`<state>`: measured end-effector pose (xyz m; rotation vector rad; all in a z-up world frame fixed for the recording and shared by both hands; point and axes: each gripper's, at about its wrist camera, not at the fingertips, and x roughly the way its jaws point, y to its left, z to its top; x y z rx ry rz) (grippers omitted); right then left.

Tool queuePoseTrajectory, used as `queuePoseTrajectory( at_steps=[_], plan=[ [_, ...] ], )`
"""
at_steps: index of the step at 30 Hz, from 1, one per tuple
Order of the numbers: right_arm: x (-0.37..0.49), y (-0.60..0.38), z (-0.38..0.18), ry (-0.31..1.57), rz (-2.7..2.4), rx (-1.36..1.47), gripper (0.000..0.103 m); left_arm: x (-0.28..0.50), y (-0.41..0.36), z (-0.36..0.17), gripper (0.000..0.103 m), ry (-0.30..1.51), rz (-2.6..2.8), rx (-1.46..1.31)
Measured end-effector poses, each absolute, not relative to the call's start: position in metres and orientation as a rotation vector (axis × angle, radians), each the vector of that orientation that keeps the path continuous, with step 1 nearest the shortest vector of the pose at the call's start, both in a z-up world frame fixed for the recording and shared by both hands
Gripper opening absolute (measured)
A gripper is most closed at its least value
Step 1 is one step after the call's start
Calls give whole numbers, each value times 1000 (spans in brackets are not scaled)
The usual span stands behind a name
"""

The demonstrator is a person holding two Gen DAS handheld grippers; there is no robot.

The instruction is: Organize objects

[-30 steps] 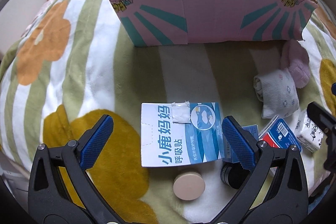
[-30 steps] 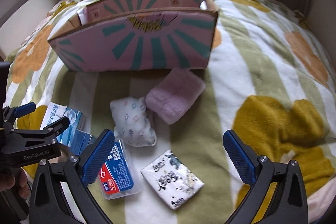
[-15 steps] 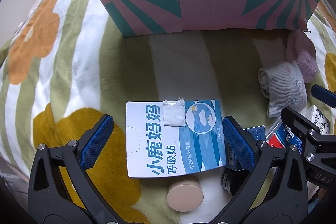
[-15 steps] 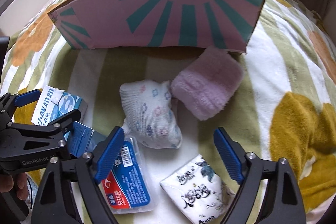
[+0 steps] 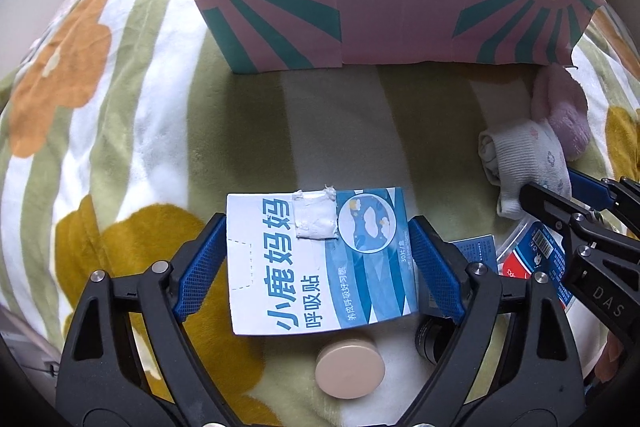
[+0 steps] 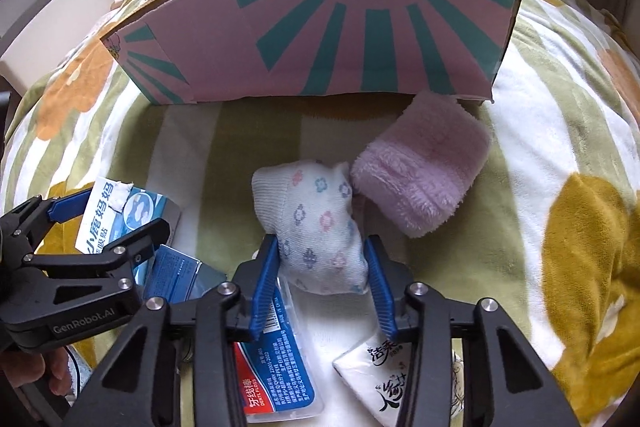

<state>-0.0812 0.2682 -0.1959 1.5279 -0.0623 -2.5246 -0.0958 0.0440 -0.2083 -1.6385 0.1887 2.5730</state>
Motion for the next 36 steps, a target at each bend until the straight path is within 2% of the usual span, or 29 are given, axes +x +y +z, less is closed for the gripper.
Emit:
queuePoseTrajectory(
  at_steps=[21, 29, 36],
  plan=[
    [-58, 251, -159, -78, -2568, 1404, 35, -73, 13, -164, 87, 98, 2683, -1525],
    [-55, 254, -112, -63, -2622, 1282, 35, -68, 11, -107, 87, 101, 2736, -1357],
    [-75, 261, -52, -31, -2658, 1137, 35, -100, 6, -43, 87, 53, 2721, -1181]
  ],
)
